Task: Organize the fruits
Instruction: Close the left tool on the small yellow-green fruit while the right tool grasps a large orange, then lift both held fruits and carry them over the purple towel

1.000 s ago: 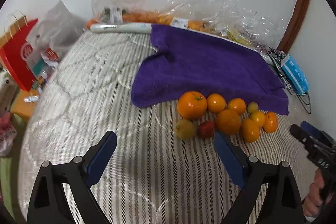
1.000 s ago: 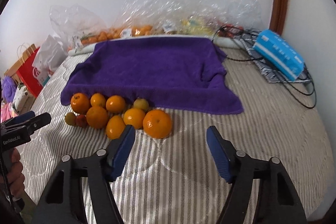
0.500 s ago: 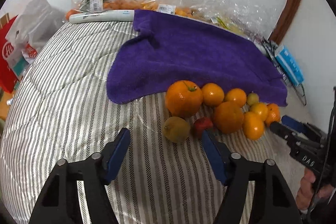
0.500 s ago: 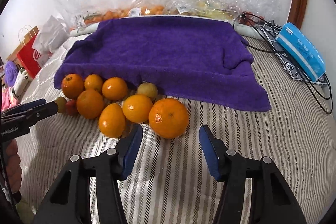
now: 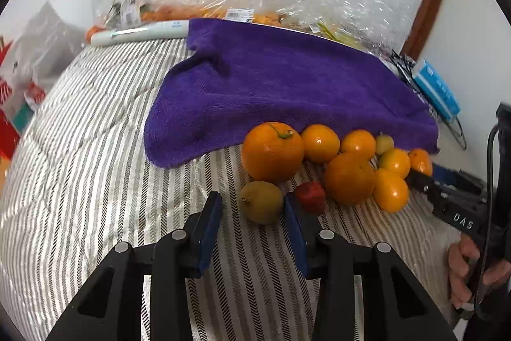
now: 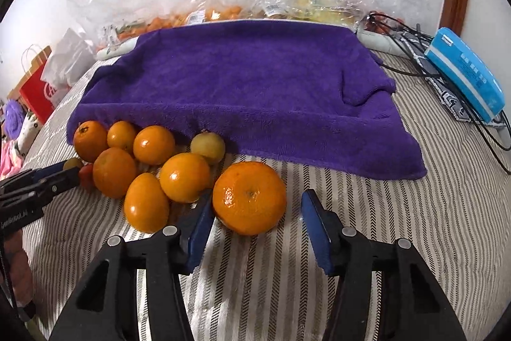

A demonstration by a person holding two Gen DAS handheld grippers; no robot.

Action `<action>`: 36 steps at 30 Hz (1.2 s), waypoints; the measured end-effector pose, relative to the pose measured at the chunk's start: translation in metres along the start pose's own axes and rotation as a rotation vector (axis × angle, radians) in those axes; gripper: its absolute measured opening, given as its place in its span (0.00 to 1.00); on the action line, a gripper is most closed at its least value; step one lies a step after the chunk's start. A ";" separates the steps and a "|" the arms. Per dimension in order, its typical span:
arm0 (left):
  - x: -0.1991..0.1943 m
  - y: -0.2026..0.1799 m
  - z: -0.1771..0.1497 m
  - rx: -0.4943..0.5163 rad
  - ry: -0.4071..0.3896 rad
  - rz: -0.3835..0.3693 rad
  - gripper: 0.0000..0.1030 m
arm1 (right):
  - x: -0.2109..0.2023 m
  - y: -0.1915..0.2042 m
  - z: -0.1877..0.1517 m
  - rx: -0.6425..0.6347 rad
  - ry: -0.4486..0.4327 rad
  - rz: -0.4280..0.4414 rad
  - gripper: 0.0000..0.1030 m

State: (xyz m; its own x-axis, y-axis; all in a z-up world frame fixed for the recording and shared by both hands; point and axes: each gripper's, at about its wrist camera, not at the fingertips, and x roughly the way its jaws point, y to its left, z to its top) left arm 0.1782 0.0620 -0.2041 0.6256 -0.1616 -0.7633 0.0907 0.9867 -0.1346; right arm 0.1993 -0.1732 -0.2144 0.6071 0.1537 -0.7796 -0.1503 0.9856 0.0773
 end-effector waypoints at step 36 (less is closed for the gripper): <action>-0.082 0.029 -0.017 -0.184 -0.078 0.041 0.26 | -0.093 -0.028 -0.005 0.038 -0.144 -0.016 0.41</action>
State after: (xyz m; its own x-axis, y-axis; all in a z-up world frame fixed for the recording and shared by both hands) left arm 0.1163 0.1039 -0.1568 0.6847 -0.1126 -0.7201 -0.0748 0.9719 -0.2231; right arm 0.1432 -0.2155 -0.1477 0.7151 0.1434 -0.6842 -0.1113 0.9896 0.0910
